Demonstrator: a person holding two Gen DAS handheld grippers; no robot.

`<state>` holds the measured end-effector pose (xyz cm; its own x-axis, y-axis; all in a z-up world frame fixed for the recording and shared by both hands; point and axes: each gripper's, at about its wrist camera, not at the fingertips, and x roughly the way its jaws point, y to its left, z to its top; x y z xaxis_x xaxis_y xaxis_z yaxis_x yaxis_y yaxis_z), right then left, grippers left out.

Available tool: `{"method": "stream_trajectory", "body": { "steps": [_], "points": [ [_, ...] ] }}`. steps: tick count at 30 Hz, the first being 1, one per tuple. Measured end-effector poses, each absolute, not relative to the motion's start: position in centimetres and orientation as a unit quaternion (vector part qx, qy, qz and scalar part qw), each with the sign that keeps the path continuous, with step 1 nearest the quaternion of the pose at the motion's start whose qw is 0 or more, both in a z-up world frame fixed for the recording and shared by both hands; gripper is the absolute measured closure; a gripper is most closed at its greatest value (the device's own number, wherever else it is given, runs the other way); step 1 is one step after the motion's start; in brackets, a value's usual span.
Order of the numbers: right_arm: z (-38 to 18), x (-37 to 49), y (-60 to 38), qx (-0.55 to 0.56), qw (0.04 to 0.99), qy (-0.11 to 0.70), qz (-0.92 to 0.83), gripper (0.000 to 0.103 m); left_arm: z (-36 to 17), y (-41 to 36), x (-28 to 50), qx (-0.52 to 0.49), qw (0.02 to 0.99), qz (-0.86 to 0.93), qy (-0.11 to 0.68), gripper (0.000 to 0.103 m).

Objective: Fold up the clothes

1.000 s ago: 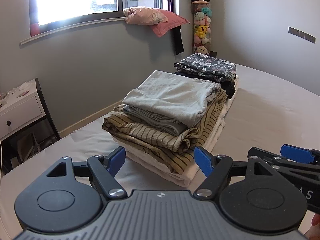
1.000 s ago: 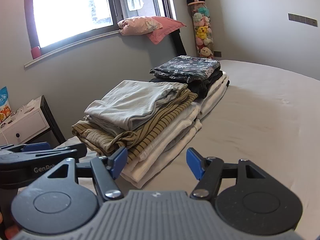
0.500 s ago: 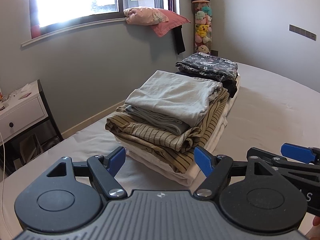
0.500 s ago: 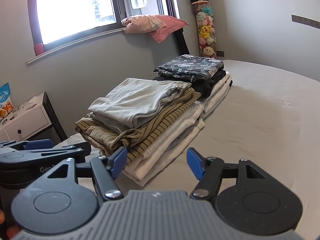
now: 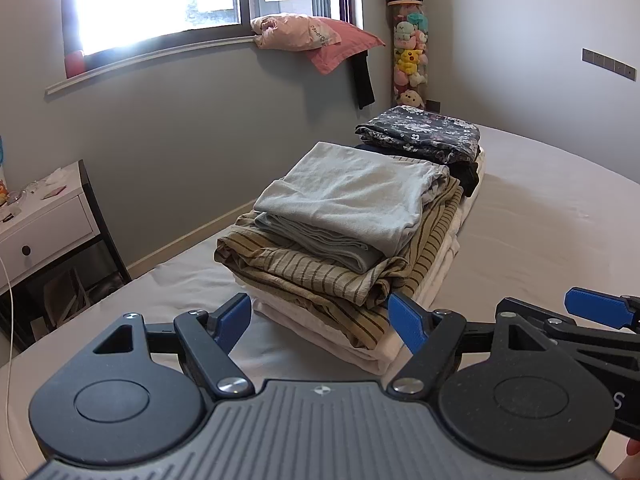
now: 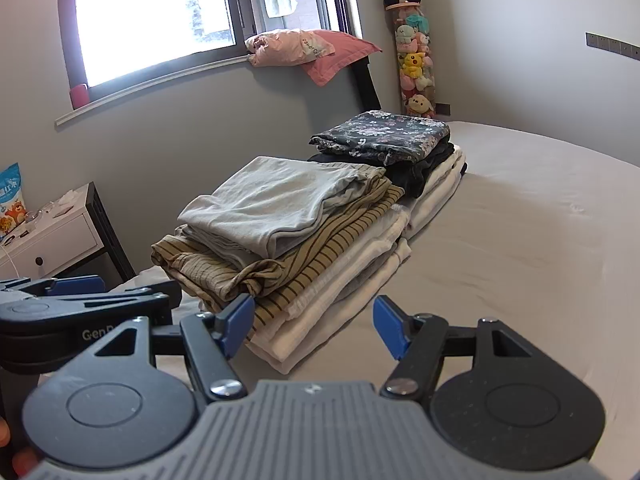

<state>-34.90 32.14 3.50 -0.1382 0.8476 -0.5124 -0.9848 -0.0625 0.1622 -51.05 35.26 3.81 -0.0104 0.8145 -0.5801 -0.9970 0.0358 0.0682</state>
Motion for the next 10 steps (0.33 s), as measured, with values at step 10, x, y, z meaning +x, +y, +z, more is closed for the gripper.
{"method": "stream_trajectory", "body": {
  "steps": [10],
  "points": [
    [3.34, -34.86, 32.34, -0.142, 0.640, 0.246, 0.714, 0.034, 3.68, 35.40, -51.04, -0.188, 0.679, 0.667, 0.244, 0.014]
  ]
}}
